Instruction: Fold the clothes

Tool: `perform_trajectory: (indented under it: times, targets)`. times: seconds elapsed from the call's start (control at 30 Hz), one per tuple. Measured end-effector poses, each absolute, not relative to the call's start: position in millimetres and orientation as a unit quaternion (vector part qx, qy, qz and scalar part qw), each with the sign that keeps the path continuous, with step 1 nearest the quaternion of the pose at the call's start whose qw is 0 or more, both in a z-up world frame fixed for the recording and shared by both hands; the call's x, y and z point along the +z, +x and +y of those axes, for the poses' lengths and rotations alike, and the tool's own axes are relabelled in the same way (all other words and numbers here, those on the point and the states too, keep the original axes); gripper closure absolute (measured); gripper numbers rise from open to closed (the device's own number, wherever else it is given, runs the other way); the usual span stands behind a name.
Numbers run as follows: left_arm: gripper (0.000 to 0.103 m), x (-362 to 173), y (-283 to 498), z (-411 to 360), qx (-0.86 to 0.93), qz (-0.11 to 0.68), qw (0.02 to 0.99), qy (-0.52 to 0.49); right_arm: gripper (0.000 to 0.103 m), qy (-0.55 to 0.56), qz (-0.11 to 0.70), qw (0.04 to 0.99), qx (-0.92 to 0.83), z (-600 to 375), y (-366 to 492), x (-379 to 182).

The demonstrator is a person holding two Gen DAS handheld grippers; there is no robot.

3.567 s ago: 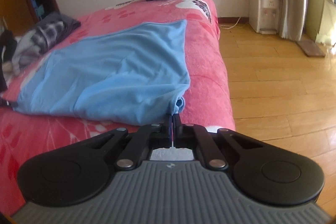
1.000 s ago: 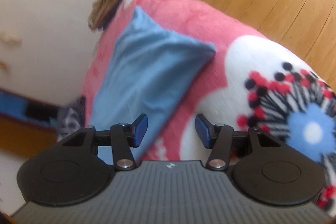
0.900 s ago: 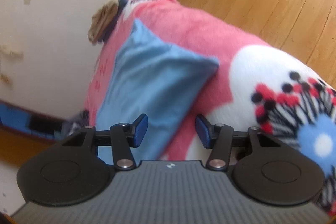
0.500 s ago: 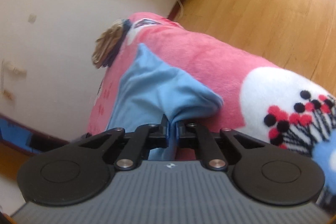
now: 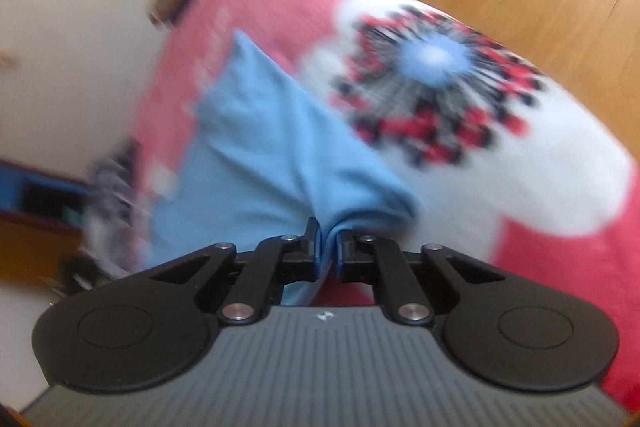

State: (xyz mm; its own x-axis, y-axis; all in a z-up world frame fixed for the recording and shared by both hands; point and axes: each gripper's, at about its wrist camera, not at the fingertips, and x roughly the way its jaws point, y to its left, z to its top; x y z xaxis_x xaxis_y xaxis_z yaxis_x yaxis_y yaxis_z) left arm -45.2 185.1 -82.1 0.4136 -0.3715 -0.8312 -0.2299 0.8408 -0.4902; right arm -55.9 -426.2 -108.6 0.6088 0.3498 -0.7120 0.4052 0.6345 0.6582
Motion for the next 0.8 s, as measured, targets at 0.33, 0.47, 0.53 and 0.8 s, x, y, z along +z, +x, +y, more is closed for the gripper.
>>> perform_trajectory:
  times: [0.33,0.47,0.53,0.8]
  targets:
    - [0.064,17,-75,228,0.017,0.504,0.855,-0.119,0.081,0.213,0.413,0.885,-0.015,-431,-74,-30]
    - [0.063,45,-71,227,0.016,0.513,0.857,-0.04,0.081,0.146,0.375,0.912,0.078,-386,-55,-14]
    - [0.061,33,-68,212,-0.012,0.52,0.853,-0.036,0.081,0.126,0.37,0.91,0.138,-351,-39,-21]
    - [0.06,-42,-75,139,-0.136,0.507,0.849,0.057,0.081,0.01,0.376,0.868,0.323,-228,-21,-38]
